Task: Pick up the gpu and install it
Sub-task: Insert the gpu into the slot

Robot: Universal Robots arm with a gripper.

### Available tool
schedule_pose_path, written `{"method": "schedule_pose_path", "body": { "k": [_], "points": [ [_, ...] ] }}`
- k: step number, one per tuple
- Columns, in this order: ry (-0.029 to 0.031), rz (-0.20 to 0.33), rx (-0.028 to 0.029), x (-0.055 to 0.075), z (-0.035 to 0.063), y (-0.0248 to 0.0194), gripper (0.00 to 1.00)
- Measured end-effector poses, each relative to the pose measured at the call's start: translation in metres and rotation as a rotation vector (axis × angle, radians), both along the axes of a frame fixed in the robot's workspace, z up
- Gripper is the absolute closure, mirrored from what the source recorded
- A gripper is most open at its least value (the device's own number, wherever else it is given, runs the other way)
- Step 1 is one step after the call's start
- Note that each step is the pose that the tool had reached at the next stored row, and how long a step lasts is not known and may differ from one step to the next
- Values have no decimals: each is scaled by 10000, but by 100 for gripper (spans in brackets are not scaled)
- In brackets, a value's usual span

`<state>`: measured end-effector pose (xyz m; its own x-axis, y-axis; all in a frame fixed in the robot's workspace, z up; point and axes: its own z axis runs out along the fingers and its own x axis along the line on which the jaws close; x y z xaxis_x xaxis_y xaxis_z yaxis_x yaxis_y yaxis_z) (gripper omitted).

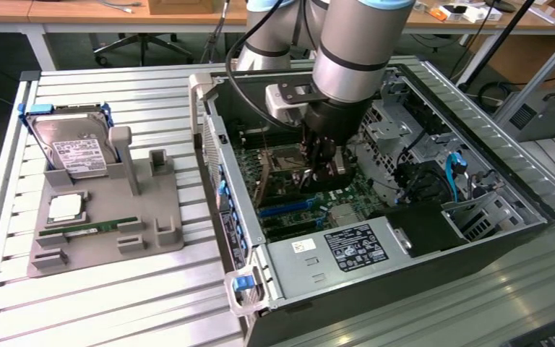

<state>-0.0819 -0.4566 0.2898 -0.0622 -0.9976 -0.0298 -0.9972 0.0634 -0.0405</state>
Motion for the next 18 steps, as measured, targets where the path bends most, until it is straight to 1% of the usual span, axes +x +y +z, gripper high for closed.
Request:
{"method": "schedule_pose_path", "body": {
  "k": [6, 18],
  "points": [
    [0, 0, -1, -8, -5, 0, 73],
    [0, -1, 0, -44, -57, -2, 73]
  ]
}}
